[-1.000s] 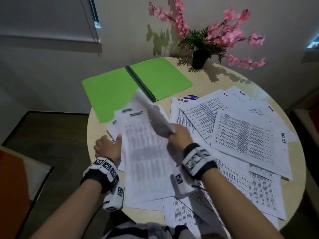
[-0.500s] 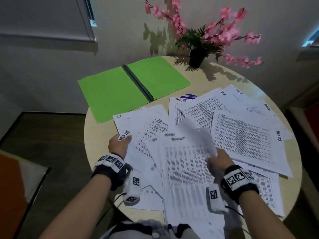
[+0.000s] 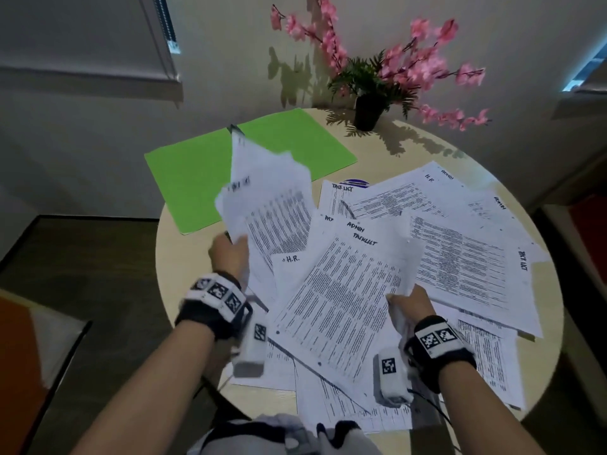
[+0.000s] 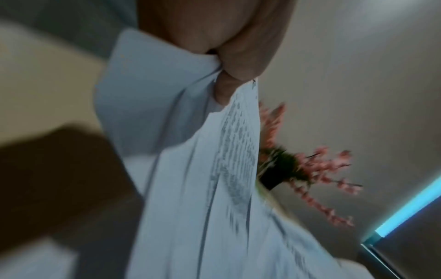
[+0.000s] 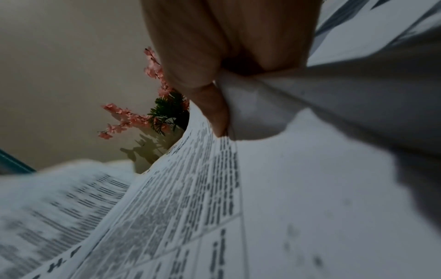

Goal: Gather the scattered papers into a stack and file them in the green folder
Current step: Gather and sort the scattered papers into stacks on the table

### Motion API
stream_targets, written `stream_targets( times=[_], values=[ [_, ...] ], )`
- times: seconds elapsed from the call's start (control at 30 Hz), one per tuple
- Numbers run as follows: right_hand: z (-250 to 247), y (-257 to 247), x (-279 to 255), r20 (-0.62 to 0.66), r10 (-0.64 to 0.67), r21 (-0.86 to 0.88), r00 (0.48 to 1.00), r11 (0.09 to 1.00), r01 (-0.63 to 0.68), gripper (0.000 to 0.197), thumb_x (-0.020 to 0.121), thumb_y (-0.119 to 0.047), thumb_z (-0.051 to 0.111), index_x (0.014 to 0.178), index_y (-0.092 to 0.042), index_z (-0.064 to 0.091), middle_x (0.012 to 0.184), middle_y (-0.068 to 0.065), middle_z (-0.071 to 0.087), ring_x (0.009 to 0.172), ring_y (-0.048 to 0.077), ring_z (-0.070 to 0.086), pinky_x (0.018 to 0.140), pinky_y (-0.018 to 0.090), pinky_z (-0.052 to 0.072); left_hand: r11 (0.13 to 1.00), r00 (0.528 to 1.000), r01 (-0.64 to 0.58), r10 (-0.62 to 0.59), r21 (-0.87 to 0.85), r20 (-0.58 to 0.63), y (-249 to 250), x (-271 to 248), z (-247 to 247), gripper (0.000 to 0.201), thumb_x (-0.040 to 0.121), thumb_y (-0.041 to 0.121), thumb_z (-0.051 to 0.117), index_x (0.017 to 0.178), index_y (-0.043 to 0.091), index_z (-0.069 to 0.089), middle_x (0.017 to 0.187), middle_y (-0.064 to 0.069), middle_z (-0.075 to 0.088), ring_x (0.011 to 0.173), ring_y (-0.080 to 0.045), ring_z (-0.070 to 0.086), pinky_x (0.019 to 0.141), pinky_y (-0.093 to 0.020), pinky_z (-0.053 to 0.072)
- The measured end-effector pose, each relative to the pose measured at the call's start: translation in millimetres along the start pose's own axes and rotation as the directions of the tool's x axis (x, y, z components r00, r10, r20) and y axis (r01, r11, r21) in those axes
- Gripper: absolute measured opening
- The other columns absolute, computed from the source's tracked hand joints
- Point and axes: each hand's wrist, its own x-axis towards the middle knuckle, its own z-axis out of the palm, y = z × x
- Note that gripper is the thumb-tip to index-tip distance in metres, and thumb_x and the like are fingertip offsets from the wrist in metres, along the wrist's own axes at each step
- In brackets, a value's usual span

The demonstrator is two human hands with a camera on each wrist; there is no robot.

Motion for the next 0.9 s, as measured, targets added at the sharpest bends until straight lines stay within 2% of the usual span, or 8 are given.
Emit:
stream_targets(
  times=[0.1,0.23,0.43,0.5,0.57,0.7,0.83,0.9],
  values=[
    [-2,-1,-3,0.019,-0.006,-0.008,1.000,1.000,0.007,0.033,0.088,-0.001,0.053,0.061,-0.013,0.038,0.061,0.007,0.041,0.065,0.021,0.043,0.065,0.028,0.036,0.933,0.930,-0.354,0.358,0.059,-0.084,68,5,-35,0.036,0.085,0.021,0.055,0.099,-0.011,0.064,0.096,-0.031,0.065,0.091,-0.025,0.064,0.069,-0.035,0.041],
    [4,-2,-9,0.003,-0.129,0.135,0.992,0.983,0.128,0.029,0.086,0.010,0.039,0.094,-0.017,0.046,0.068,0.004,0.041,0.059,0.018,0.040,0.056,0.024,0.033,0.791,0.802,-0.595,0.571,-0.146,-0.175,127,1,-68,0.029,0.069,0.024,0.064,0.091,0.006,0.072,0.082,-0.006,0.066,0.076,0.000,0.059,0.069,-0.025,0.046],
    [1,-5,-15,-0.244,-0.246,0.087,0.938,0.958,0.274,0.012,0.095,-0.005,0.037,0.100,-0.007,0.048,0.072,0.006,0.047,0.059,0.018,0.045,0.047,0.023,0.034,0.919,0.922,-0.370,0.382,-0.137,0.072,86,5,-33,0.035,0.074,0.012,0.074,0.106,0.001,0.067,0.099,-0.011,0.065,0.080,-0.005,0.062,0.060,-0.014,0.050],
    [-6,-3,-10,-0.261,-0.247,0.068,0.933,0.960,0.273,0.015,0.093,-0.008,0.034,0.093,-0.006,0.049,0.069,0.008,0.046,0.056,0.021,0.041,0.049,0.023,0.034,0.964,0.958,-0.178,0.216,-0.198,0.191,43,12,-14,0.045,0.069,0.012,0.077,0.110,-0.003,0.066,0.104,-0.015,0.068,0.098,-0.022,0.066,0.078,-0.026,0.058],
    [-6,-2,-11,-0.200,-0.219,0.179,0.955,0.950,0.255,0.022,0.090,-0.024,0.037,0.088,-0.010,0.054,0.073,0.011,0.051,0.066,0.024,0.048,0.057,0.031,0.039,0.989,0.956,-0.059,0.094,-0.132,0.278,6,17,2,0.045,0.066,0.017,0.079,0.104,-0.003,0.067,0.099,-0.018,0.071,0.095,-0.033,0.068,0.084,-0.043,0.056],
    [11,-11,-30,0.098,-0.122,0.525,0.988,0.850,0.053,0.062,0.087,-0.036,0.057,0.139,-0.011,0.033,0.134,-0.005,0.041,0.122,0.024,0.049,0.102,0.041,0.039,0.996,0.958,-0.039,0.014,0.082,0.288,-31,5,31,0.037,0.067,0.034,0.079,0.064,0.008,0.053,0.064,-0.007,0.051,0.063,-0.019,0.043,0.060,-0.026,0.034],
    [31,-5,-29,-0.082,-0.124,0.097,0.989,0.987,0.132,0.017,0.089,-0.010,0.056,0.104,-0.002,0.054,0.086,0.012,0.061,0.075,0.026,0.060,0.060,0.025,0.047,0.998,0.964,-0.050,0.040,0.032,0.263,-42,-7,43,0.048,0.072,0.037,0.075,0.058,0.010,0.038,0.055,-0.004,0.034,0.057,-0.015,0.026,0.054,-0.027,0.020],
    [24,0,-27,-0.233,-0.058,0.095,0.971,0.992,0.082,0.021,0.092,-0.012,0.048,0.106,0.000,0.058,0.095,0.021,0.063,0.088,0.033,0.061,0.071,0.032,0.049,0.995,0.933,-0.090,0.100,-0.044,0.347,-41,-10,40,0.044,0.075,0.031,0.073,0.050,0.006,0.046,0.067,0.003,0.030,0.068,-0.010,0.025,0.054,-0.031,0.028]
  ],
)
